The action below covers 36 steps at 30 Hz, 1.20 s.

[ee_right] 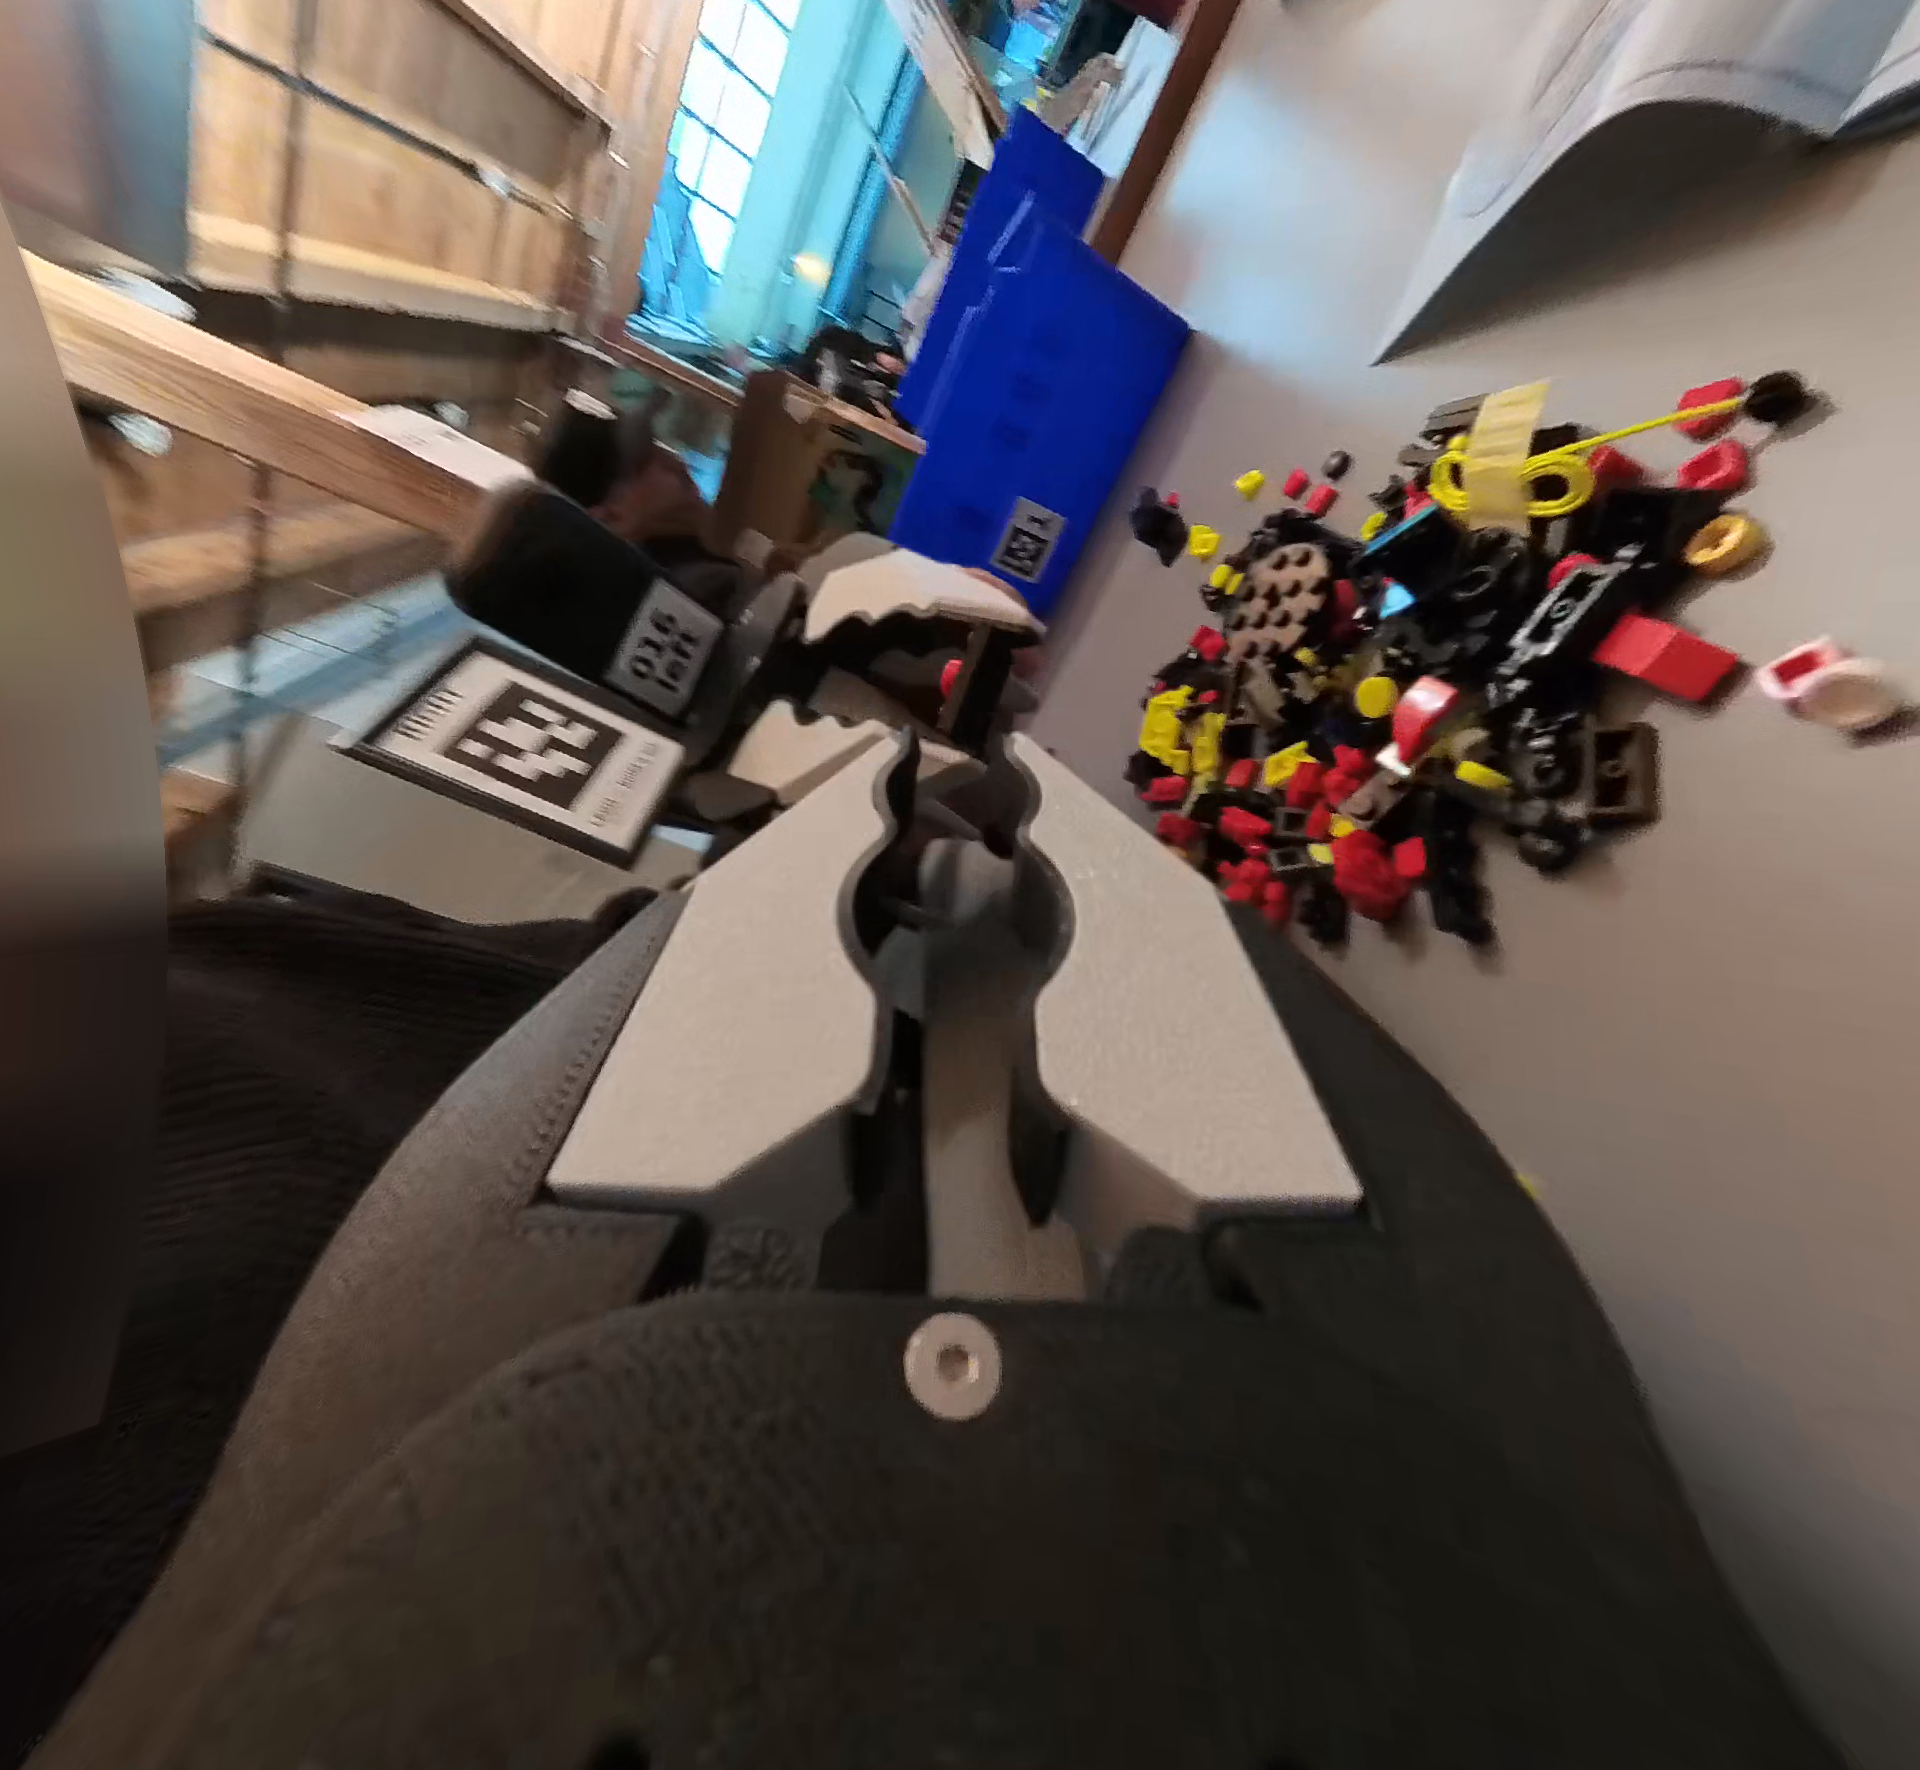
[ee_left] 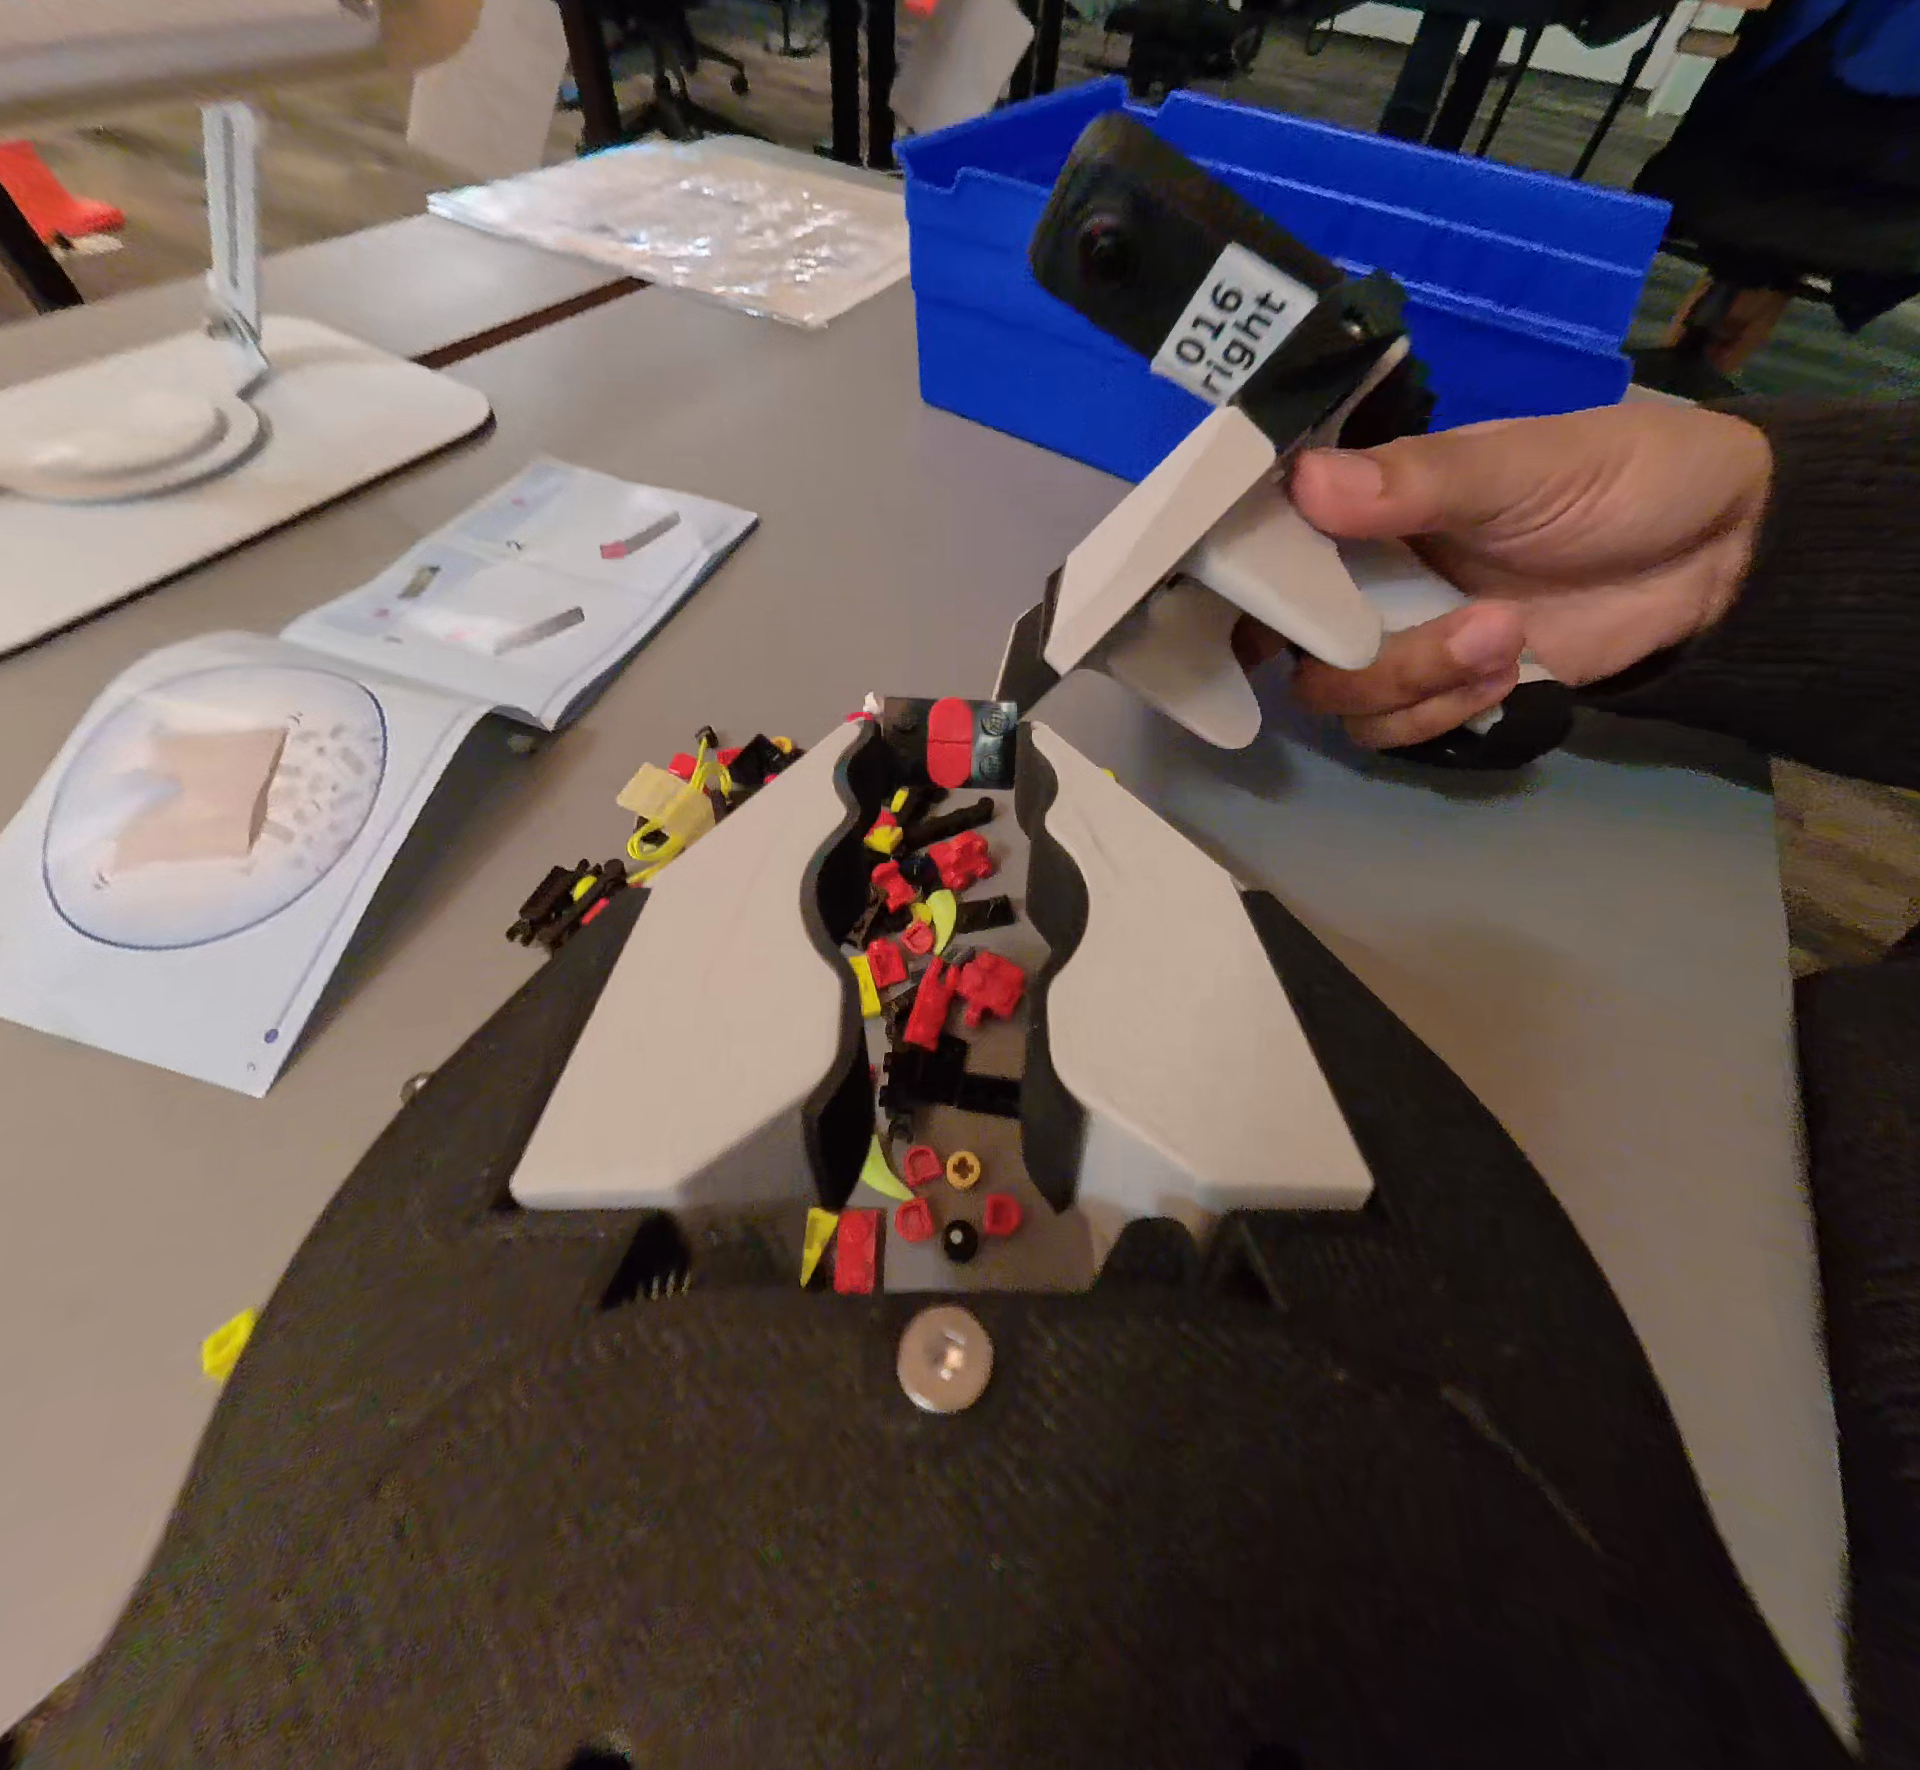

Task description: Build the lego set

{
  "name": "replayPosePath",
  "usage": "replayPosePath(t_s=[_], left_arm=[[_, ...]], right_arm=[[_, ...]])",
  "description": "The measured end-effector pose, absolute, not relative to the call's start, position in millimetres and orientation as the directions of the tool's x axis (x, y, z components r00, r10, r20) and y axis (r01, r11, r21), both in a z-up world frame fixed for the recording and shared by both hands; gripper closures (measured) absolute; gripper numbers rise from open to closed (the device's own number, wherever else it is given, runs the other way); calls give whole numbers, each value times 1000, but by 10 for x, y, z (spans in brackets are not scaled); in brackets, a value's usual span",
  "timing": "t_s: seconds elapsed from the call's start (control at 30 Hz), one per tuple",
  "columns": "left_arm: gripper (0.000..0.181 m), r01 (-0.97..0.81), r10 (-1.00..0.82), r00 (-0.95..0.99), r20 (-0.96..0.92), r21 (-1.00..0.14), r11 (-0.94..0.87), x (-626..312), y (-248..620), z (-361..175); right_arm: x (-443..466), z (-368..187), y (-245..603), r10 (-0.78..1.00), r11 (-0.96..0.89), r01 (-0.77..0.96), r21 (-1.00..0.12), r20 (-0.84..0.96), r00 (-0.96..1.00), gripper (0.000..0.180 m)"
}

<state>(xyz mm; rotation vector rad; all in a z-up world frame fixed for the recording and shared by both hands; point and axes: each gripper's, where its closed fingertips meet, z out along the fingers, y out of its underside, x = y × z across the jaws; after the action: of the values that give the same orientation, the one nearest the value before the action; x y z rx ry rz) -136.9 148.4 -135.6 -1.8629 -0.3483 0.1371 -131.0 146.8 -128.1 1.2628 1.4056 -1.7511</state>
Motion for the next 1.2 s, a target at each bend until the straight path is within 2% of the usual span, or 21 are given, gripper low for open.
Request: replayPosePath(t_s=[0.13, 0.27, 0.37, 0.47, 0.63, 0.83, 0.9, 1.13, 1.2], left_arm=[[158, 247, 323, 935, 149, -925, -289, -1398, 1469, -1427], [158, 349, 332, 908, 256, -901, -257, -1437, 1445, -1447], [158, 426, 317, 881, 350, -880, -211, -1447, 1435, -1419], [158, 481, 303, 858, 415, -855, -194, -1449, 1431, -1427], [157, 558, 256, 821, 511, -812, -170, -1396, 1457, -1411], [158, 685, 178, 727, 663, -717, -126, -1365, 1462, -1377], [158, 703, 165, 710, 684, -703, -107, -1371, 1458, -1351], [158, 707, 83, 707, 702, -700, -100, -1249, 1516, -1248], [158, 729, 52, 683, 728, -678, -94, -1209, 1538, -1220]], right_arm=[[-1307, -1390, 1448, 331, -177, 784, -595, -786, -522, 166], [-1331, -1471, 1463, 525, 2, 644, -765, -547, -652, 166], [-1364, -1478, 1483, 615, 131, 515, -847, -338, -713, 162], [-1402, -1437, 1498, 665, 234, 388, -891, -145, -733, 151], [-1408, -1346, 1482, 659, 433, 160, -887, 190, -728, 145], [-1385, -1507, 1417, 523, 712, 10, -702, 521, -674, 140], [-1361, -1461, 1364, 506, 724, -27, -690, 557, -658, 142], [-1309, -1206, 1304, 554, 654, -91, -751, 558, -618, 155], [-1299, -1178, 1310, 551, 656, -107, -747, 571, -609, 165]])
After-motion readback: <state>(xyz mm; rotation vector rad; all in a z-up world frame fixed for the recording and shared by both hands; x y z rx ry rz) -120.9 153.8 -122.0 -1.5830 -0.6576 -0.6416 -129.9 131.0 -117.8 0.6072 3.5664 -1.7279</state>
